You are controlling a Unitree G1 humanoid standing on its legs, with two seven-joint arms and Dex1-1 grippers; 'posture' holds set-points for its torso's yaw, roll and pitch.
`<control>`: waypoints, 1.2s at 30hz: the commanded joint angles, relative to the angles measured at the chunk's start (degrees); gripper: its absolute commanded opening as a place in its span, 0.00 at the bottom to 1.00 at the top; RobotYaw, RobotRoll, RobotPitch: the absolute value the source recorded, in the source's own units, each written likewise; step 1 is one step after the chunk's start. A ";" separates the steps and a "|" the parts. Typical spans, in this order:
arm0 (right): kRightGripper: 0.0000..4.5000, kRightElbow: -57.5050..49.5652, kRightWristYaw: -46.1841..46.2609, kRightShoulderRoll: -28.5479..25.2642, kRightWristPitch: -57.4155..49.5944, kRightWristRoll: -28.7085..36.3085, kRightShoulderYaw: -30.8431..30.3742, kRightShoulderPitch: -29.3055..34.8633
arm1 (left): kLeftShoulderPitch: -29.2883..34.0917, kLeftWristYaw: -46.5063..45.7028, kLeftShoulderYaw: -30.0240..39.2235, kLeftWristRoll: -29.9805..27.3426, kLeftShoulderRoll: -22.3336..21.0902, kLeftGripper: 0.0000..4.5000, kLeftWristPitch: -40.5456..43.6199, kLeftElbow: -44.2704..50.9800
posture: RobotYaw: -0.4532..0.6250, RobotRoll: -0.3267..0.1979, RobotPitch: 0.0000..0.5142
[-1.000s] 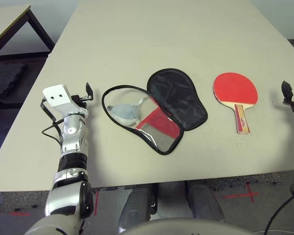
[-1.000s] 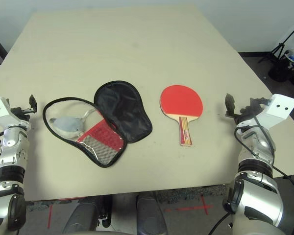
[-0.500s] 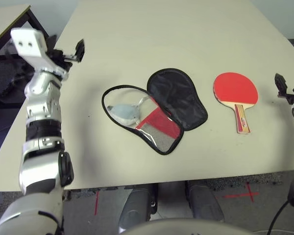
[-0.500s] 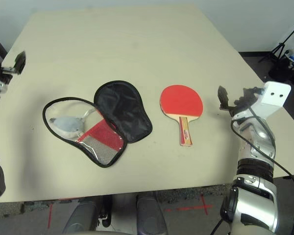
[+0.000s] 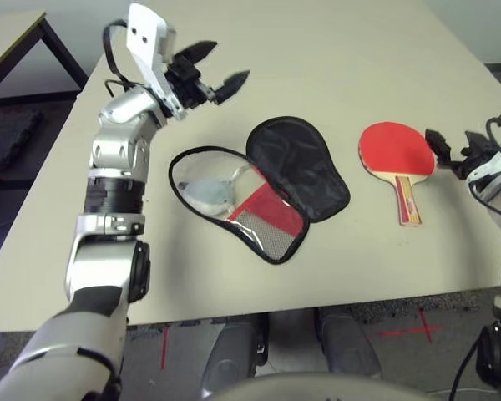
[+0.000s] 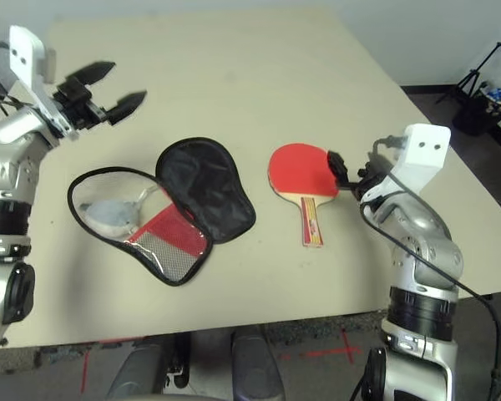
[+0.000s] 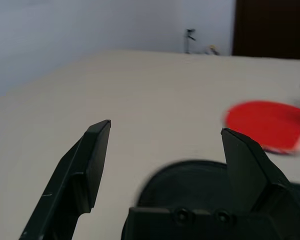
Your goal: Store the ping-pong paddle in its case and zip it.
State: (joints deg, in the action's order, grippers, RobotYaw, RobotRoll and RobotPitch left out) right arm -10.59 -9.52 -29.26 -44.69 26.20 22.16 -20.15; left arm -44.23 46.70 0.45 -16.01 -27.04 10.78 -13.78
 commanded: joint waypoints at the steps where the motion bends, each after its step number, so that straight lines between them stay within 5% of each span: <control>1: 1.00 -4.68 1.86 1.27 -6.18 1.83 0.38 1.83 | 4.38 2.94 -3.93 0.81 -0.70 1.00 2.47 5.68 | 0.33 0.62 0.29; 9: 1.00 -8.06 4.89 4.41 -19.28 3.28 -1.10 1.90 | 9.03 5.53 -8.24 2.56 -2.15 1.00 5.01 9.54 | 0.33 0.62 0.30; 36: 0.96 -9.41 6.72 6.04 -31.27 -4.00 -9.58 -0.65 | 9.50 2.17 -7.24 3.10 -0.18 1.00 5.91 9.82 | 0.36 0.62 0.31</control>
State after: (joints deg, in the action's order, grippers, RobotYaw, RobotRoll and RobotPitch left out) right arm -19.70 -2.91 -23.07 -75.07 23.12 13.87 -21.29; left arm -35.62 49.05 -7.13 -13.09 -27.10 16.18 -4.93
